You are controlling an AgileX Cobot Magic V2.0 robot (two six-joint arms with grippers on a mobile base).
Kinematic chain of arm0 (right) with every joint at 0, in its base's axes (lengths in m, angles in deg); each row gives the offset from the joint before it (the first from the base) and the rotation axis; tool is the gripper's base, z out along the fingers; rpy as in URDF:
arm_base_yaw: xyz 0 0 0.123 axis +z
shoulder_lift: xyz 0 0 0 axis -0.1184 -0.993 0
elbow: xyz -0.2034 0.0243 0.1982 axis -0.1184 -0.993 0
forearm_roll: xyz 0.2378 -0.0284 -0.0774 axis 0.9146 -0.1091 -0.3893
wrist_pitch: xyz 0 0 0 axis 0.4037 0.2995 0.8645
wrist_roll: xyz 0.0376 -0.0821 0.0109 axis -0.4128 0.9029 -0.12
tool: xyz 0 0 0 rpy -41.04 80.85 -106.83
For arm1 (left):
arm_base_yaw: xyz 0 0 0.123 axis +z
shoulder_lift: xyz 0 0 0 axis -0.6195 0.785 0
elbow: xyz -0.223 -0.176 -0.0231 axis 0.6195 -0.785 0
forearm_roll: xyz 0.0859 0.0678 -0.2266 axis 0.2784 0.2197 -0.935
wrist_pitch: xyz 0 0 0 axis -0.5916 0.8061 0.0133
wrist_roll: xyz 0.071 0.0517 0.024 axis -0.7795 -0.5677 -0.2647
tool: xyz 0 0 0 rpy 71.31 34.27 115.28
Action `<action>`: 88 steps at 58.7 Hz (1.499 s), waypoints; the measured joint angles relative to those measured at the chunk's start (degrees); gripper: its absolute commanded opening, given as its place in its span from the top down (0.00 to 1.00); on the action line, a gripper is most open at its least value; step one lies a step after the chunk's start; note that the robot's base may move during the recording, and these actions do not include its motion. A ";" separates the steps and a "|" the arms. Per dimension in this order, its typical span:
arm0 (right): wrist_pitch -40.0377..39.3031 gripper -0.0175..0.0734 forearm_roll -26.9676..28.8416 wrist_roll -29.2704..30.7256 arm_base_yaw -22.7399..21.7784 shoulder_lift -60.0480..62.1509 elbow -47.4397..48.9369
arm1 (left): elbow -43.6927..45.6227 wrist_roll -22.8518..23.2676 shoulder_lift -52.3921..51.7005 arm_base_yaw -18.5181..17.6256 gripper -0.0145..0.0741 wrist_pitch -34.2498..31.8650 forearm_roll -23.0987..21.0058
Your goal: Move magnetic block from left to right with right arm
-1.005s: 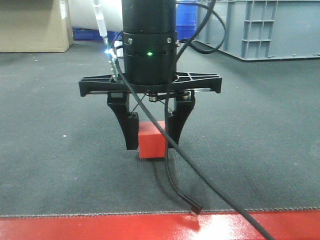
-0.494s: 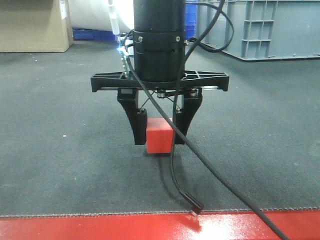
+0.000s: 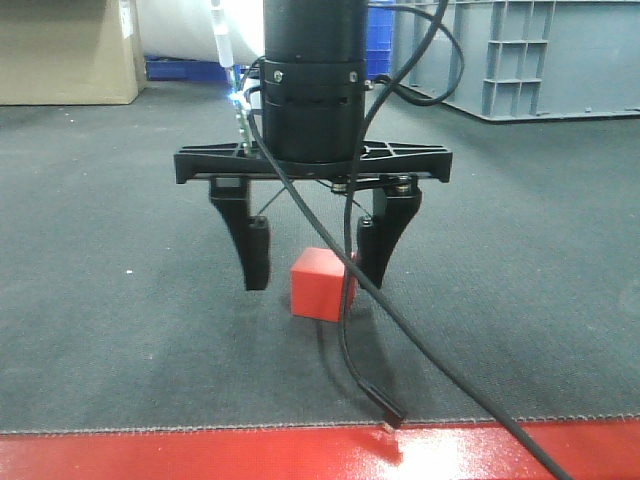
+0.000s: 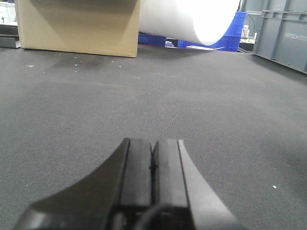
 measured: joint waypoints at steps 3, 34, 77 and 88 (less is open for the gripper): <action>0.00 0.13 0.30 0.00 0.00 0.00 0.00 | 0.00 0.00 0.00 0.00 0.97 0.00 0.00; 0.20 0.13 0.07 0.15 0.00 4.36 0.00 | 0.00 0.00 0.00 0.00 0.97 0.00 0.00; -9.60 0.75 -1.80 13.03 -11.45 29.80 -22.17 | 0.00 0.00 0.00 0.00 0.97 0.00 0.00; -20.57 0.75 0.22 23.85 -19.21 41.18 -33.91 | 0.00 0.00 0.00 0.00 0.97 0.00 0.00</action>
